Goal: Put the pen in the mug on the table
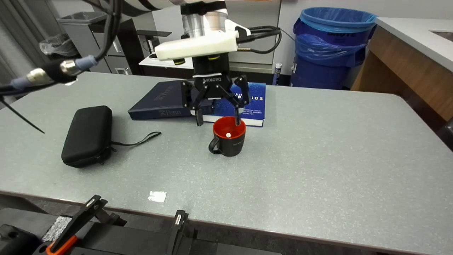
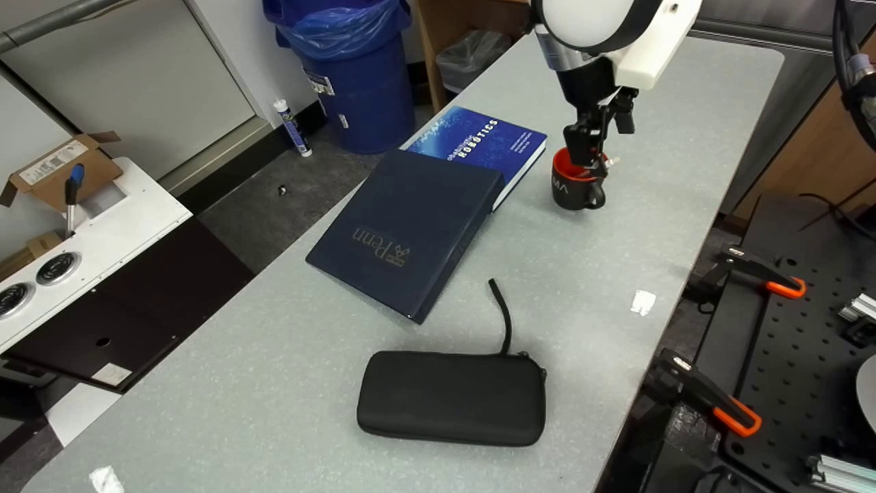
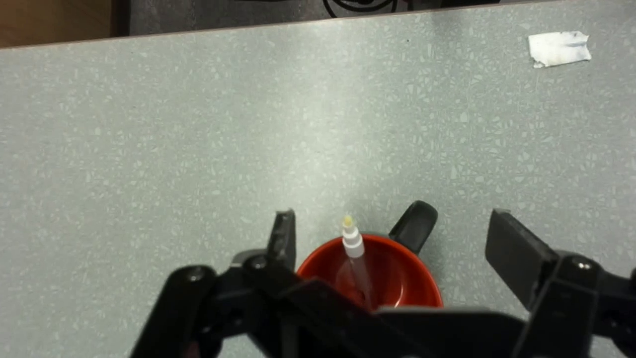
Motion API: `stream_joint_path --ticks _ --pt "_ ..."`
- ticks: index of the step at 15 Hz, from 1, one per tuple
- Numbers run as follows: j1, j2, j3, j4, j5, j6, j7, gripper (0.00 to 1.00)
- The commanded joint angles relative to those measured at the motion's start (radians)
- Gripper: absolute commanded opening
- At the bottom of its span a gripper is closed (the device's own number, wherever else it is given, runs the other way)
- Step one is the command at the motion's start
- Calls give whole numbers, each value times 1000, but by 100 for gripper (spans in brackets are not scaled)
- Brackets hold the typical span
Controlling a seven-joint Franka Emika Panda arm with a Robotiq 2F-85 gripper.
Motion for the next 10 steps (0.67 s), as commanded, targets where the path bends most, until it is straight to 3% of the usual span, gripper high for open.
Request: stream_joint_path --ticks 1,10 --pt "-3 1 3 5 0 -2 1 100" --pt "-3 119 -23 67 -22 -11 39 100"
